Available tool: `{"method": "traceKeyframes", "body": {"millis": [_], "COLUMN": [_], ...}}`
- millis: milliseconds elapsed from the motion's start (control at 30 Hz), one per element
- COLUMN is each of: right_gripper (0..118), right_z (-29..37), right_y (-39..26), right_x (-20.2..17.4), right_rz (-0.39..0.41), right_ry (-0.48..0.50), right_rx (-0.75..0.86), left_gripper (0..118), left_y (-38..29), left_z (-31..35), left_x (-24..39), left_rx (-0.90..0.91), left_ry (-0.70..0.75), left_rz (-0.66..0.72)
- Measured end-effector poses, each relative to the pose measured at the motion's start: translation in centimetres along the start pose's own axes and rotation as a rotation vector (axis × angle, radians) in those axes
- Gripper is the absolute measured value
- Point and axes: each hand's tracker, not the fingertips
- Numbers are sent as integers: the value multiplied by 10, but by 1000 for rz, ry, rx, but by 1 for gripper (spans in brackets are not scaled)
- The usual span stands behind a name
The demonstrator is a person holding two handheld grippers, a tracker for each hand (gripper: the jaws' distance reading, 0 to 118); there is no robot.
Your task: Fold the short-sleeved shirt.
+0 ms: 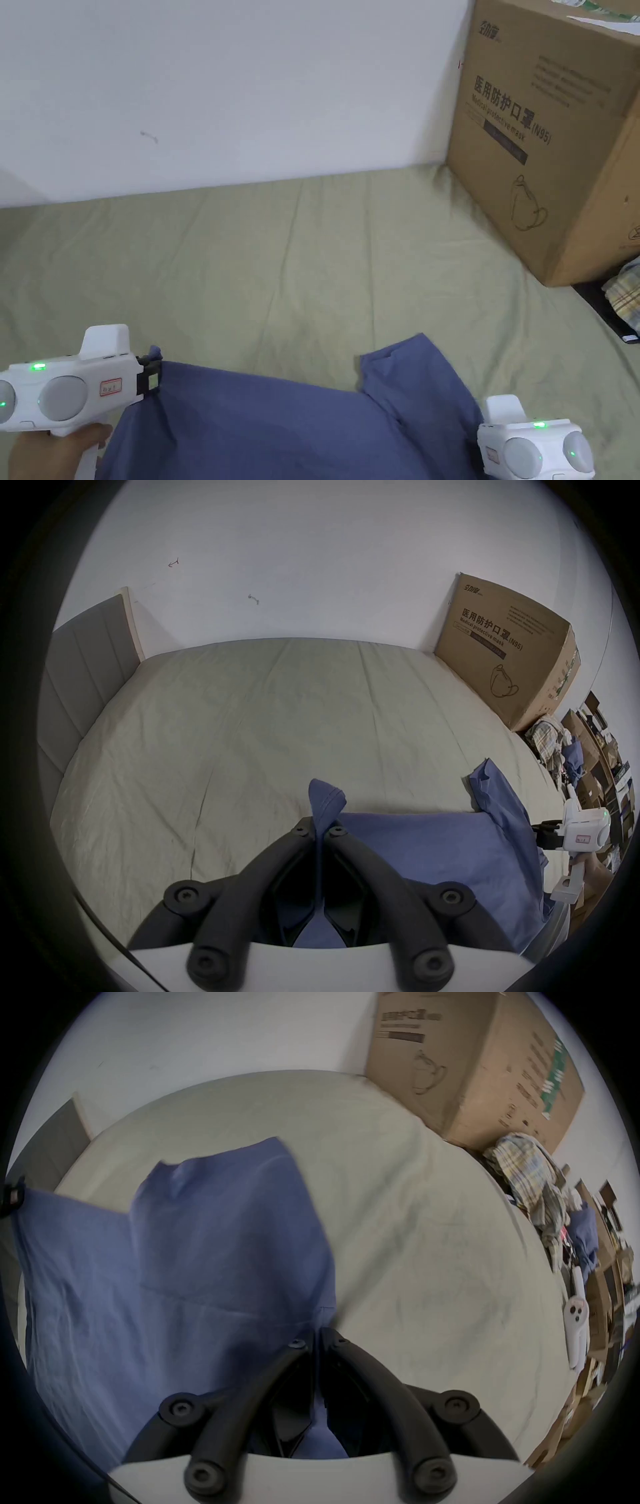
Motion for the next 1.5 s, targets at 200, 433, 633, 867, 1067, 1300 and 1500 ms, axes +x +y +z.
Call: {"method": "traceKeyframes", "body": {"millis": [200, 433, 633, 867, 1067, 1300, 1500], "right_gripper": [1, 1, 1, 1, 1, 1, 1], "right_z": [44, 155, 224, 325, 389, 417, 387], "right_y": [1, 35, 92, 163, 218, 271, 290], "right_x": [9, 19, 36, 27, 20, 10, 7], "right_rz": [-23, -36, -11, -8, 3, 20, 17], "right_ry": [22, 10, 15, 38, 37, 25, 66], "right_rx": [142, 406, 623, 881, 1036, 1124, 1099], "left_gripper": [0, 0, 0, 0, 0, 0, 0], "left_y": [-14, -4, 42, 114, 163, 216, 230], "left_z": [25, 81, 147, 234, 286, 294, 252], "left_x": [-11, -33, -48, -63, -61, -61, -64], "left_rx": [16, 117, 296, 512, 622, 692, 687], "left_ry": [11, 39, 79, 131, 155, 193, 250], "left_rz": [30, 115, 150, 161, 156, 143, 100]}}
